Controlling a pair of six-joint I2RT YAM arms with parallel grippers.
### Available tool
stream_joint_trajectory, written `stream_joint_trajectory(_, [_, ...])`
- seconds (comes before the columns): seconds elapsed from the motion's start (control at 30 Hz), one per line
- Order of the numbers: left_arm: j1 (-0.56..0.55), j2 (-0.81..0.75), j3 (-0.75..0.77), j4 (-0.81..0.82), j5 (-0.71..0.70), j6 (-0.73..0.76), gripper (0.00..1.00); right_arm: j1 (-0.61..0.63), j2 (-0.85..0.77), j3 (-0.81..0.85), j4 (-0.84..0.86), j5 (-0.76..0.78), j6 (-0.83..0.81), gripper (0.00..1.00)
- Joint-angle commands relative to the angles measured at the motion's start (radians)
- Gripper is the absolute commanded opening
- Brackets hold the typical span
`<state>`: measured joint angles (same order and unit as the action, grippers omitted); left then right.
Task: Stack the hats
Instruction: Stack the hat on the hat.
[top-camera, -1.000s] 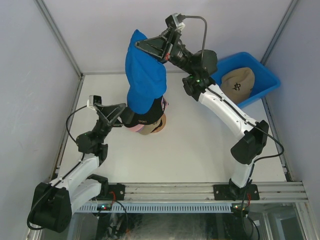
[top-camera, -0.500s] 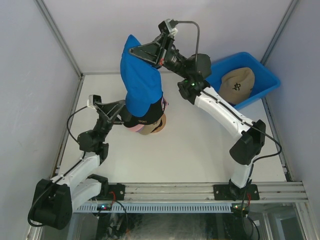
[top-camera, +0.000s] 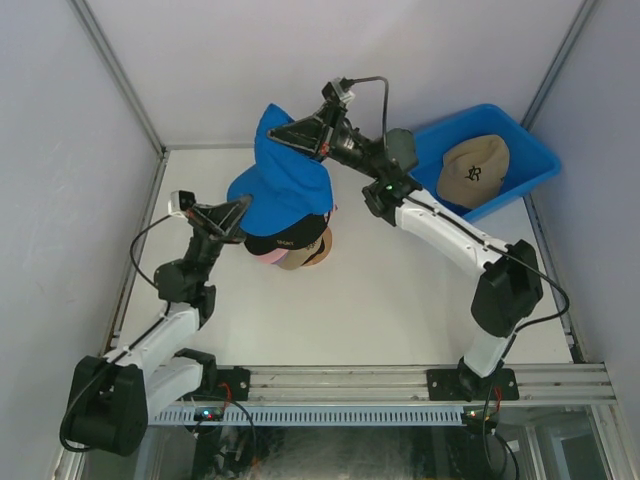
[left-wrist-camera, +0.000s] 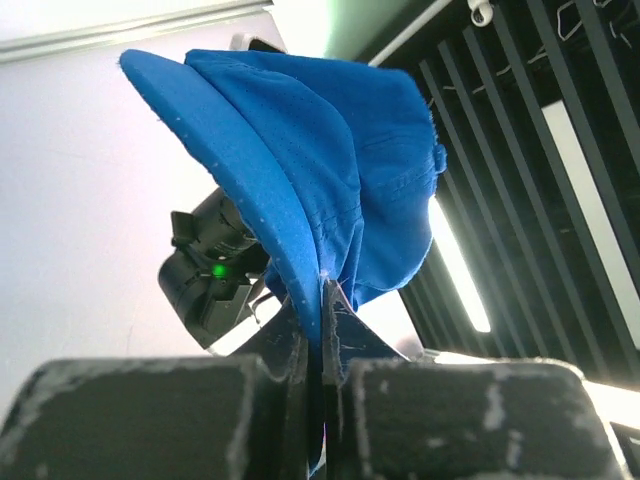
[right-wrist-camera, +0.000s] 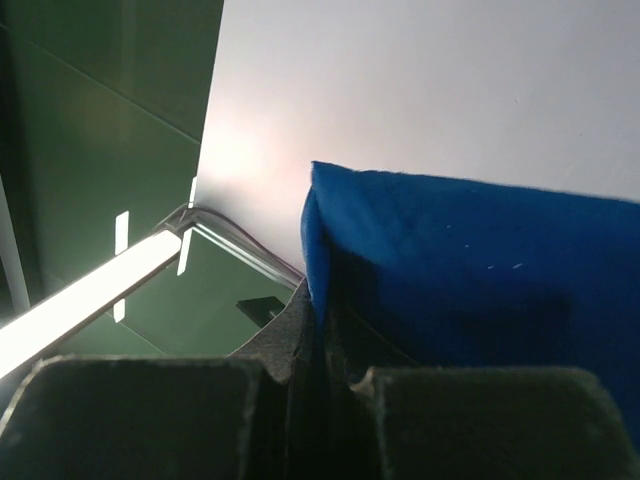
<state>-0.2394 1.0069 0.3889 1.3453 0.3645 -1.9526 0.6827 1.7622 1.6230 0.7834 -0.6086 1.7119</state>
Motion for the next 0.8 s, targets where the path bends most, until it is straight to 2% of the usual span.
stream_joint_trajectory(0.0, [0.046, -0.04, -0.081, 0.048, -0.04, 0.026, 0.0, -0.055, -0.114, -0.078, 0.055, -0.034, -0.041, 0.0])
stream_joint_trajectory(0.1, [0.078, -0.051, -0.142, 0.045, -0.054, 0.049, 0.0, -0.098, -0.157, -0.153, -0.009, -0.068, -0.102, 0.0])
stream_joint_trajectory(0.3, [0.12, -0.033, -0.195, 0.036, -0.043, 0.111, 0.0, -0.176, -0.175, -0.173, -0.158, -0.146, -0.235, 0.01])
stream_joint_trajectory(0.77, [0.203, 0.006, -0.23, 0.007, -0.014, 0.218, 0.0, -0.218, -0.029, -0.112, -0.313, -0.24, -0.381, 0.1])
